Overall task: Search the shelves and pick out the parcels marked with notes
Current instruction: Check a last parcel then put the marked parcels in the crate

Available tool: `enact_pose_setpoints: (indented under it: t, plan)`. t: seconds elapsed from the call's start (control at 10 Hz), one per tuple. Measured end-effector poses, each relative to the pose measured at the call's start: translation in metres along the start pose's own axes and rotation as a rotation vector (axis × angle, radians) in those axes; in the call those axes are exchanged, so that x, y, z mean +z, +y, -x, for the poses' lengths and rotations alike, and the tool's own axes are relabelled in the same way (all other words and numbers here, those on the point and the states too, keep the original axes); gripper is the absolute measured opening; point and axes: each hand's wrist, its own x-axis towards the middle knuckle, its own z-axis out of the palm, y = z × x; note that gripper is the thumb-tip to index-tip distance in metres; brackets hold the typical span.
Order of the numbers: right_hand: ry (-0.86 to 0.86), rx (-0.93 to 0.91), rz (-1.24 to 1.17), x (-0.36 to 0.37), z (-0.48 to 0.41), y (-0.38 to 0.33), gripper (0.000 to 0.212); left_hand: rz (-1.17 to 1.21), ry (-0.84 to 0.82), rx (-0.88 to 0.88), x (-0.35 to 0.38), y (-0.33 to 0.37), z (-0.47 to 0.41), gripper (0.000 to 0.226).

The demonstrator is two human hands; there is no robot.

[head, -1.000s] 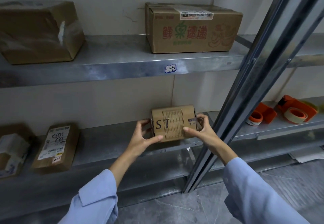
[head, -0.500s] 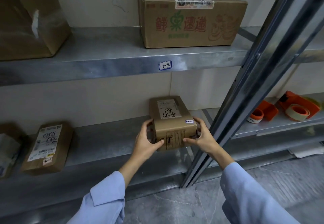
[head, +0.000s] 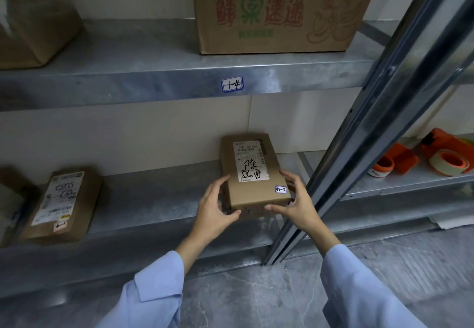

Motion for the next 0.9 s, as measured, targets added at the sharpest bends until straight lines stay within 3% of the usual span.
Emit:
enact_pose_setpoints:
  t: [0.3, 0.5, 0.7, 0.9]
  plan:
    - [-0.001, -0.013, 0.076, -0.002, -0.001, -0.003, 0.101, -0.139, -0.017, 0.007, -0.005, 0.009, 0.002, 0.089]
    - [0.018, -0.042, 0.293, -0.002, 0.000, -0.014, 0.100, -0.574, -0.131, 0.063, -0.040, 0.017, 0.000, 0.101]
    - [0.051, -0.020, 0.498, 0.011, 0.015, -0.030, 0.103, -0.807, -0.043, 0.063, -0.095, 0.021, 0.025, 0.087]
    - [0.121, -0.086, 0.674, 0.037, 0.036, -0.079, 0.089, -0.898, 0.059, 0.065, -0.154, 0.037, 0.058, 0.072]
